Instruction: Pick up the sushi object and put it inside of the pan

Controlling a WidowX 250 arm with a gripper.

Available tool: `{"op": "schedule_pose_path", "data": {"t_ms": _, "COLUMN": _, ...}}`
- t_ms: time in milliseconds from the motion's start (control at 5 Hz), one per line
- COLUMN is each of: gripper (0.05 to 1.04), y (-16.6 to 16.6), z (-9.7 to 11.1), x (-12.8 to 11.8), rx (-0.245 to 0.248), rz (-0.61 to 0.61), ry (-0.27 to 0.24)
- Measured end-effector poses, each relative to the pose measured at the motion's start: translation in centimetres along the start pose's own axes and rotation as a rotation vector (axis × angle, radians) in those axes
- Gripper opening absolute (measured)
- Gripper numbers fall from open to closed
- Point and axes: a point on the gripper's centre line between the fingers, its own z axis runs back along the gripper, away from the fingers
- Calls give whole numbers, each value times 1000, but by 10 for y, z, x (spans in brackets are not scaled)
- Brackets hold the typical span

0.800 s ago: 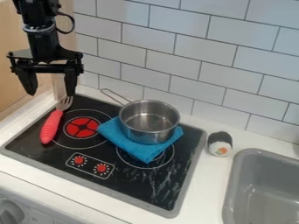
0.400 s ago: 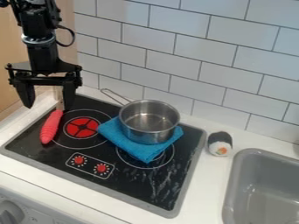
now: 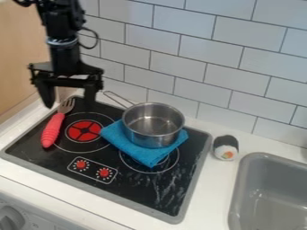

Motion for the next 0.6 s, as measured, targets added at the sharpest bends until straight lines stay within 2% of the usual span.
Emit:
{"op": "schedule_pose_path", "data": {"t_ms": 200, "gripper": 999, "y": -25, "z": 8, "x": 13, "rx": -35, "rz": -69, "ry": -59}}
{"op": "schedule_pose_path", "data": {"t_ms": 600, "gripper": 999, "y": -84, "z": 11, "x": 19, "rx": -51, "rz": -219, "ry": -90}}
